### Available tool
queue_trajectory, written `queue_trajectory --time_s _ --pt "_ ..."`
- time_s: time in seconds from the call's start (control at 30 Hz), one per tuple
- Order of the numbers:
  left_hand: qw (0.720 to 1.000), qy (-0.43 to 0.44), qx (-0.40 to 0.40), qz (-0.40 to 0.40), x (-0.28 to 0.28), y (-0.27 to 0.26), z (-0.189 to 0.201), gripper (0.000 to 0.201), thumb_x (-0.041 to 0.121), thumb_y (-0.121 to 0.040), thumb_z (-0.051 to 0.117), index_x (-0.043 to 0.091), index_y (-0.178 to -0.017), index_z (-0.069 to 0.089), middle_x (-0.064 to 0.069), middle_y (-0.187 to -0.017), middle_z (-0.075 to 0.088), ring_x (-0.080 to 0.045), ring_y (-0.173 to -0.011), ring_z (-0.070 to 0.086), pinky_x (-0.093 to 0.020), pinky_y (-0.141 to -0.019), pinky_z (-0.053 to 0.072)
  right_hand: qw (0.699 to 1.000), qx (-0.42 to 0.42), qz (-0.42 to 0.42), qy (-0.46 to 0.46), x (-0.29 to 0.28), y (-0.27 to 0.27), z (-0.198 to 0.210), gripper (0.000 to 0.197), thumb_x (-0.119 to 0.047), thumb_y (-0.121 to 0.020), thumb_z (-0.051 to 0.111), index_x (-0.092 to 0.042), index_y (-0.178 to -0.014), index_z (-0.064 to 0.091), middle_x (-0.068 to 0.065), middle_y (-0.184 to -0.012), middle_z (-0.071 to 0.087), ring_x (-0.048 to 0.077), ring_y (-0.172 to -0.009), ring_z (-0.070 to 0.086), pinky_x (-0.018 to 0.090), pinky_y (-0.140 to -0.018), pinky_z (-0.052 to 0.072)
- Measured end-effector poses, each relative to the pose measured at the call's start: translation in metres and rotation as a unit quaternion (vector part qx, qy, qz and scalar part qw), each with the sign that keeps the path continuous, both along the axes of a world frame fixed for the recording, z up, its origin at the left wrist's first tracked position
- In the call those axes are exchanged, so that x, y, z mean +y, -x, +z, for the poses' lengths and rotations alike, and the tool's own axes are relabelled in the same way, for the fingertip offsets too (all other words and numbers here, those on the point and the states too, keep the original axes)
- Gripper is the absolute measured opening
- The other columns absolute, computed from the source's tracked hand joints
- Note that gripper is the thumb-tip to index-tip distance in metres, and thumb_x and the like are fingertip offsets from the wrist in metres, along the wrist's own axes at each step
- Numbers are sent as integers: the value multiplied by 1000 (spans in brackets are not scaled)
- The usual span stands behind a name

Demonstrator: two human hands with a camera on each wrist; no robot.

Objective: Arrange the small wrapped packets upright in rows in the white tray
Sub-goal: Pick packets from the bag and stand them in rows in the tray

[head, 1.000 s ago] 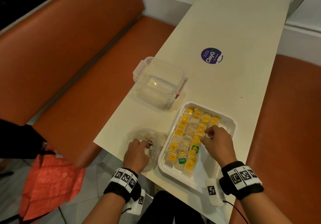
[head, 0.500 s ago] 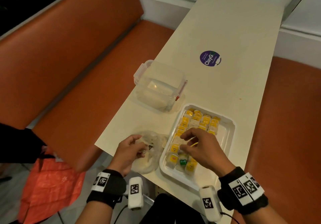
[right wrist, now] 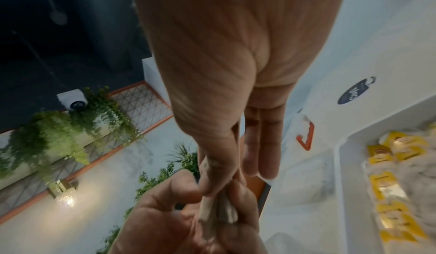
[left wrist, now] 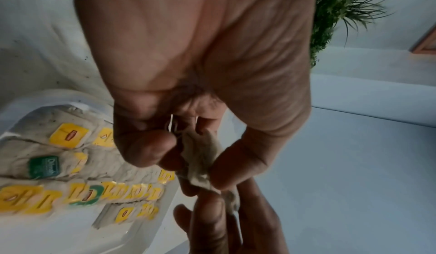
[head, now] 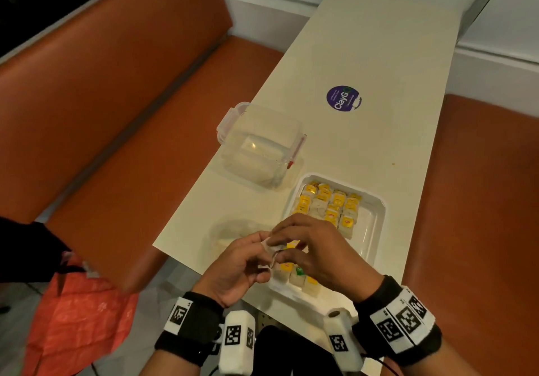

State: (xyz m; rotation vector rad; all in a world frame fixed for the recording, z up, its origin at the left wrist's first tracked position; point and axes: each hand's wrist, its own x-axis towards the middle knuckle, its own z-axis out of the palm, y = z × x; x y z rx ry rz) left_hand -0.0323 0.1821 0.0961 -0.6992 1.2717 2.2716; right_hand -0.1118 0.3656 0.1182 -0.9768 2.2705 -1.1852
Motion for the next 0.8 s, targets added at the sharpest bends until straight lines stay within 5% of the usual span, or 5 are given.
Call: queue_trajectory --time_s 0.2,0.37,0.47,0.63,0.8 --pt "998 -61 -13 -21 18 6 5 43 37 -84 72 4 -111 72 -15 -90 63 -24 -70 58 -28 -47 35 987 -116 -108 27 26 7 3 16 -21 -86 84 -28 -101 83 -13 -90 77 5 -85 72 21 -77 57" --pt "998 -23 -34 -39 35 19 6 66 69 -100 47 11 -104 79 -8 -84 63 -23 -67 61 -25 -38 38 942 -258 -186 103 41 3 5 10 -21 -93 77 -17 -102 79 3 -90 78 21 -80 77 32 -77 64" --pt "999 29 -29 0 42 26 -1 55 65 -96 56 13 -89 71 -9 -84 62 -20 -62 58 -25 -39 33 892 -350 -236 162 51 1 -1 13 -16 -95 74 -7 -104 75 17 -89 77 30 -82 76 39 -78 64" --pt "998 51 -3 31 52 30 -4 45 57 -96 63 18 -114 77 -2 -81 59 -12 -60 47 -22 -40 29 826 -443 -273 217 65 -1 -15 28 -17 -94 72 2 -115 70 23 -94 73 29 -84 73 36 -79 63" --pt "987 156 50 2 65 34 -8 31 37 -84 83 19 -110 79 -3 -71 54 -12 -56 43 -24 -41 31 804 -481 -272 220 74 -8 -26 27 -18 -96 70 0 -116 69 18 -99 75 29 -88 73 38 -85 63"
